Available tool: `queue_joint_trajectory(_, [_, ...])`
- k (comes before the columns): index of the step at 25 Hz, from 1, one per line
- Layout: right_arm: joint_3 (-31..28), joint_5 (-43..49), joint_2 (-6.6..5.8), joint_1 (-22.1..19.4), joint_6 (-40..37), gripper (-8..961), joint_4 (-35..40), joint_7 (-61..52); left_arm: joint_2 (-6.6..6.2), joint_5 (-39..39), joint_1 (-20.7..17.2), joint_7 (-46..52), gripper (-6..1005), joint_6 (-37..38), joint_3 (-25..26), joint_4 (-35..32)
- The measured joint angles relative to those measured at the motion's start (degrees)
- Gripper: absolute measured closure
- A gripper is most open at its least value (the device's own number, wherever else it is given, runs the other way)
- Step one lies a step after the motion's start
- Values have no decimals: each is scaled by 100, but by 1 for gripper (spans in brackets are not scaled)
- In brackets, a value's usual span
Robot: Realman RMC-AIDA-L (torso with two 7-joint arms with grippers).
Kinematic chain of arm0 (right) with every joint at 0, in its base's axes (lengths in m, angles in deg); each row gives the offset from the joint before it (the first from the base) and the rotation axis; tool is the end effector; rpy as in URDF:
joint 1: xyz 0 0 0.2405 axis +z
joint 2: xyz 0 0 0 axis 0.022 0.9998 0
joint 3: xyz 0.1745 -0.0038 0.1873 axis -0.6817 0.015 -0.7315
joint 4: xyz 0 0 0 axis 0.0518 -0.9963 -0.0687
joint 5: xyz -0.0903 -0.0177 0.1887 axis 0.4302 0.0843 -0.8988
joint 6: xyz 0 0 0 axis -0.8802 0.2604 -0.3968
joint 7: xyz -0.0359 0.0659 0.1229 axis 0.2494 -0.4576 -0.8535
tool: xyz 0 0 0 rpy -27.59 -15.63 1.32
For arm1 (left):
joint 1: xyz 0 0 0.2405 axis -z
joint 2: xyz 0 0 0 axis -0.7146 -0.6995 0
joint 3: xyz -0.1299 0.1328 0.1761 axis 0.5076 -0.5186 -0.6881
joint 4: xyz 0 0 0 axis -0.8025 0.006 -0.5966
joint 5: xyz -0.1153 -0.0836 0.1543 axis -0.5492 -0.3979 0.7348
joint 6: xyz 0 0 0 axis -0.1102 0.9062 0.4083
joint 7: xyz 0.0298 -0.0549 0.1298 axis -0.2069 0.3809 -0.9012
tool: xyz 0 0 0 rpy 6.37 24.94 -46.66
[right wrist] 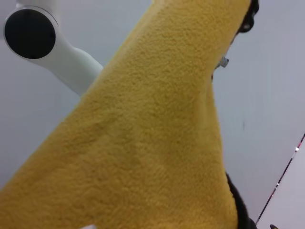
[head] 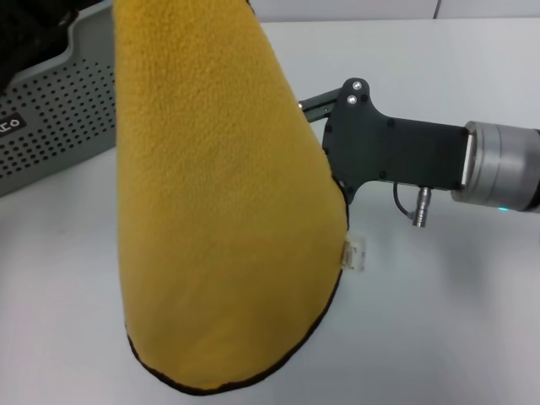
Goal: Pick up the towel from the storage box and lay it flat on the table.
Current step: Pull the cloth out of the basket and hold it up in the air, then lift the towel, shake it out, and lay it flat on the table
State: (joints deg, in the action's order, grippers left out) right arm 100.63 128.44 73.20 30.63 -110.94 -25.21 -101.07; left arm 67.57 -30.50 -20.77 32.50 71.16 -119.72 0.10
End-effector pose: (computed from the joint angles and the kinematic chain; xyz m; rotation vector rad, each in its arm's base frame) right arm 0.1371 0.3229 -0.0445 -2.4641 -0.6907 1.0532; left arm -0.1392 0.2764 0.1117 2.4306 -0.1327 1.7918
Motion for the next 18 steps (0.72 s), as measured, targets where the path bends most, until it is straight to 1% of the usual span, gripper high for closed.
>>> queue_joint_trajectory(1, [2, 0, 0, -56, -2, 821, 59, 30, -1, 0, -10, 0, 976, 0, 0, 2])
queue_joint_trajectory(4, [7, 0, 0, -142, -4, 890, 132, 75, -1, 0, -53, 0, 976, 0, 0, 1])
queue_joint_trajectory(6, [30, -43, 0, -310, -12, 936, 290, 125, 2, 0, -95, 0, 975, 0, 0, 2])
queue_joint_trajectory(11, [8, -69, -13, -588, 27, 948, 573, 94, -15, 44, -289, 8, 975, -8, 23, 128])
queue_joint_trajectory(13, [-51, -47, -41, -840, 55, 948, 867, -29, -42, 105, -385, 37, 975, -18, 58, 337])
queue_joint_trajectory(16, [-161, 183, -107, -1384, 149, 948, 1686, -505, -121, 183, -565, 49, 975, -31, 76, 763])
queue_joint_trajectory(18, [-229, 515, -129, -1792, 233, 947, 2331, -926, -173, 272, -697, 50, 975, -34, 131, 1093])
